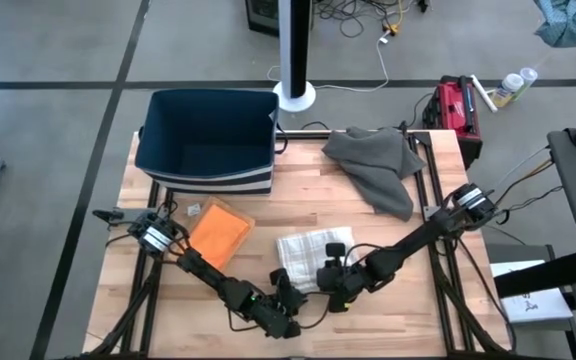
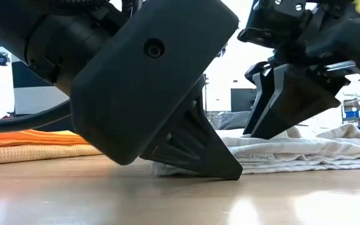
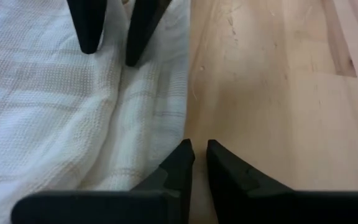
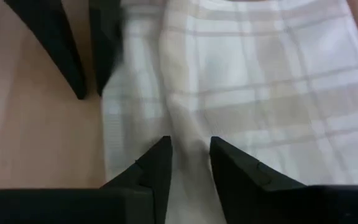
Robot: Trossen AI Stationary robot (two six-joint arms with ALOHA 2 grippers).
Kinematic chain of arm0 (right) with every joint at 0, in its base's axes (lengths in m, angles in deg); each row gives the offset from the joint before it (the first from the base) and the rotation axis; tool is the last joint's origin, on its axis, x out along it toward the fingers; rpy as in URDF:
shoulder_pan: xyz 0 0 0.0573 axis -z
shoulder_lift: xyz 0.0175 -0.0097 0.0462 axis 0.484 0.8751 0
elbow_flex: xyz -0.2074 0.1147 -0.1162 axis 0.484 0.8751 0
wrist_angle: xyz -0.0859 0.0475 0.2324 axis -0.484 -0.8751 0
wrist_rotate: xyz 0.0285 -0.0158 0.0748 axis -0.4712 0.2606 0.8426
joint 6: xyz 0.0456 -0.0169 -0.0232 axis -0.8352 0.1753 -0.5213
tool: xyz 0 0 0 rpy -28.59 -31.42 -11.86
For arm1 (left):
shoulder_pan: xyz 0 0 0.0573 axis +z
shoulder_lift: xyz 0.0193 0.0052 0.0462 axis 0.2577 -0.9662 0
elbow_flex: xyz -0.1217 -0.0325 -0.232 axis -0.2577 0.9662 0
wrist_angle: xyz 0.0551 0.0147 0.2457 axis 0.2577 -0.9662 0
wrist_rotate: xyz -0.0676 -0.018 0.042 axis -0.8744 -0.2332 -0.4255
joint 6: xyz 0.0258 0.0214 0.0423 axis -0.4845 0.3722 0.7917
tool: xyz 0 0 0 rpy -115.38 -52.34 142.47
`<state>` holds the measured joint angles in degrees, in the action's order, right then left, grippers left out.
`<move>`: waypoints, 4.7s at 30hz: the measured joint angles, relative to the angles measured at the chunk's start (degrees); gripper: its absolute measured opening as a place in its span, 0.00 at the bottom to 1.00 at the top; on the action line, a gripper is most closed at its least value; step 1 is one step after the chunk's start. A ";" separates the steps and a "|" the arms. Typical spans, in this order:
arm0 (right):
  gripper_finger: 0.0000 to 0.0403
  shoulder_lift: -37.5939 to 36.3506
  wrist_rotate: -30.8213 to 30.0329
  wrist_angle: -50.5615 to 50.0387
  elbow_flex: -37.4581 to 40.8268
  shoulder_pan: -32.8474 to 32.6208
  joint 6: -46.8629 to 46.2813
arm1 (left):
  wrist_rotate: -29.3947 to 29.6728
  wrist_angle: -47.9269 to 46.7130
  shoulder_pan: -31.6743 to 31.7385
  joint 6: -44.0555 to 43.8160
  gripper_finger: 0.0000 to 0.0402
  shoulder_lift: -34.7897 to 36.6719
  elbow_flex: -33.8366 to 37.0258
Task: Fold towel
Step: Fold the white patterned kitchen towel
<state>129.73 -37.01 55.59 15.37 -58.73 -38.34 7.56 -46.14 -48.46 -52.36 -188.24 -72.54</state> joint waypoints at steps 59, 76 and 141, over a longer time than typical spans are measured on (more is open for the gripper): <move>0.42 3.37 -3.03 3.14 -3.83 -5.85 -17.88 | -1.66 -2.27 1.04 -4.90 0.10 0.66 0.13; 0.47 3.37 -13.87 0.25 -4.11 -7.90 -19.26 | -1.95 -2.27 1.01 -5.07 0.10 0.66 0.15; 0.39 1.54 -10.90 4.44 0.73 -3.94 -13.86 | 0.84 8.68 1.78 1.36 0.10 -3.45 0.24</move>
<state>131.27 -47.91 60.02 16.10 -62.67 -52.20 8.40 -37.45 -46.68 -51.01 -191.70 -72.30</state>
